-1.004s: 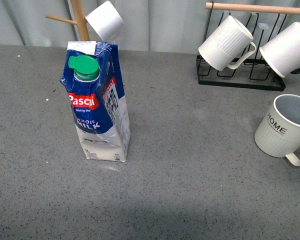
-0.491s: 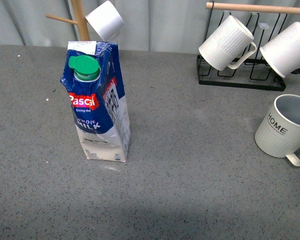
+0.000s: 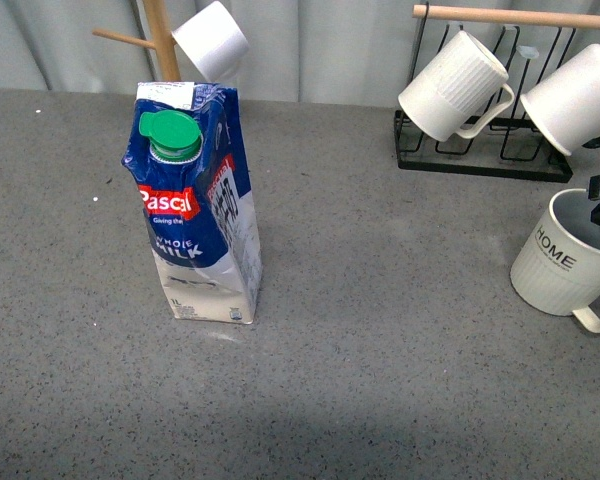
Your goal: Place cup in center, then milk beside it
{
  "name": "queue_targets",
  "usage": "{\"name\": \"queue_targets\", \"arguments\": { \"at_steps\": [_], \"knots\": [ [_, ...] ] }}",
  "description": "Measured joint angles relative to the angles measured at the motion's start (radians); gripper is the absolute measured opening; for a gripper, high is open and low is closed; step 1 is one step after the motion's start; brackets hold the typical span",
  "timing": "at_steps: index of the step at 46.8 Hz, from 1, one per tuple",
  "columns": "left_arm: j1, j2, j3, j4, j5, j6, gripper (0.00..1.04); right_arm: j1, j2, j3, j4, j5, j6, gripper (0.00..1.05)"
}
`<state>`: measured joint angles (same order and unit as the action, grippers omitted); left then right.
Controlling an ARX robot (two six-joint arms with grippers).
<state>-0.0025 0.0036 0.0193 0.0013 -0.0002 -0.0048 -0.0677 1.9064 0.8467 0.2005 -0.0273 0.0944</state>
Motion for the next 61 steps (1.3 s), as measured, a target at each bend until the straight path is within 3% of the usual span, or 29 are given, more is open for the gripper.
{"name": "queue_targets", "arguments": {
  "at_steps": [15,28,36,47,61],
  "knots": [
    [0.000,0.000,0.000,0.000,0.000,0.000,0.98,0.003,-0.002,0.013,-0.048,0.016,0.007,0.01],
    [0.000,0.000,0.000,0.000,0.000,0.000,0.98,0.035,-0.054,0.006,-0.073,-0.035,0.021,0.02],
    [0.000,0.000,0.000,0.000,0.000,0.000,0.98,0.140,-0.102,0.020,-0.151,-0.105,0.060,0.02],
    [0.000,0.000,0.000,0.000,0.000,0.000,0.98,0.277,-0.028,0.108,-0.233,-0.084,0.084,0.02],
    [0.000,0.000,0.000,0.000,0.000,0.000,0.98,0.307,0.023,0.140,-0.280,-0.053,0.098,0.02]
  ]
}}
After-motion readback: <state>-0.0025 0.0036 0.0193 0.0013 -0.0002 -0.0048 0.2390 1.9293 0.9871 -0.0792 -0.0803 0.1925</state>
